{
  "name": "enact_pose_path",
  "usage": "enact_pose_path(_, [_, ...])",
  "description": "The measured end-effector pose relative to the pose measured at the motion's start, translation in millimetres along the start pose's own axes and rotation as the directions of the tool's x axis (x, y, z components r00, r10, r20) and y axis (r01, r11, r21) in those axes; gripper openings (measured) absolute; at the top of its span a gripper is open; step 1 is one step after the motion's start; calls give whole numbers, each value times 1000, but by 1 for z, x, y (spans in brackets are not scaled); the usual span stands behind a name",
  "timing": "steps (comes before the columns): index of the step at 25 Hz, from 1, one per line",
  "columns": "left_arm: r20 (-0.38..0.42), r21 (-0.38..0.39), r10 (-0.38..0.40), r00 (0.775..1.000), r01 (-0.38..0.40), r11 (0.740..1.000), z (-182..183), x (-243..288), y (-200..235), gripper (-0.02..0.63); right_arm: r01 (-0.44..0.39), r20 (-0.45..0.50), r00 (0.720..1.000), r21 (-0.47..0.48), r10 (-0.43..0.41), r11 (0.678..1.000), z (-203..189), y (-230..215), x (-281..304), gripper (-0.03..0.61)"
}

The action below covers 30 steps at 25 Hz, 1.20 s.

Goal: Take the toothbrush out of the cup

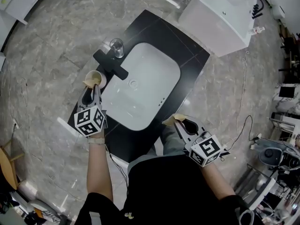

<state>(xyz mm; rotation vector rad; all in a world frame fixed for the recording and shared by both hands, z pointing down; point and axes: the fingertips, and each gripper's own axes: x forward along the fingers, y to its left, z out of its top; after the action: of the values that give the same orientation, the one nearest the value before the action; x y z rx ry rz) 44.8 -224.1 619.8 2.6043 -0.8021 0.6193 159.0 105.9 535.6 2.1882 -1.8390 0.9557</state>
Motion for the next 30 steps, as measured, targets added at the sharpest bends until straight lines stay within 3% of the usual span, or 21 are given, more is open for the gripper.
enact_pose_path(5, [12,17,31,999,-31,999,2,1,6,51,1,-1,1000,6,-1,1000,-4,-5,1,57])
enact_pose_path(18, [64,56,20,998,-24,998,37,-21,0,43,-22,31,999,-18,23,1000,17,-9,2,57])
enact_pose_path(30, [181,9,36,983,-39,999,96,-100,-16,43,-139,79,986,-111,149,984,60,10,22,57])
